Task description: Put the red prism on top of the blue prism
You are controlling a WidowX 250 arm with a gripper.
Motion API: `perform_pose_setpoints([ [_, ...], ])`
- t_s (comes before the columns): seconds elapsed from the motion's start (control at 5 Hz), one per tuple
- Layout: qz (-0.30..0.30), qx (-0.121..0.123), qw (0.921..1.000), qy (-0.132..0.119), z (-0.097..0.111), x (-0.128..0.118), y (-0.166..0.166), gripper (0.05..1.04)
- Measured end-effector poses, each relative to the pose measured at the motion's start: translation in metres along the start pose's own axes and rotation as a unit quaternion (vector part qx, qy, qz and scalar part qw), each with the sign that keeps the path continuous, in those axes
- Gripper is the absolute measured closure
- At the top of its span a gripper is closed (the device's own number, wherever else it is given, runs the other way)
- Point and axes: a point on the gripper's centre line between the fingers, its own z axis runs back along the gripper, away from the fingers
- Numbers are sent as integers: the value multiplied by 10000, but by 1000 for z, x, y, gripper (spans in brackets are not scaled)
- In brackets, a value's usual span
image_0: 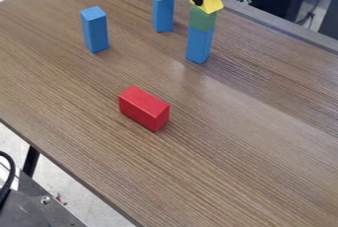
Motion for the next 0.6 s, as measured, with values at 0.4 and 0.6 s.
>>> perform_pose_setpoints([
  [0.4, -119, 194, 9997, 60, -14, -10, 3, 83],
  [0.6, -273, 61, 9996, 23, -5, -21, -5, 83],
])
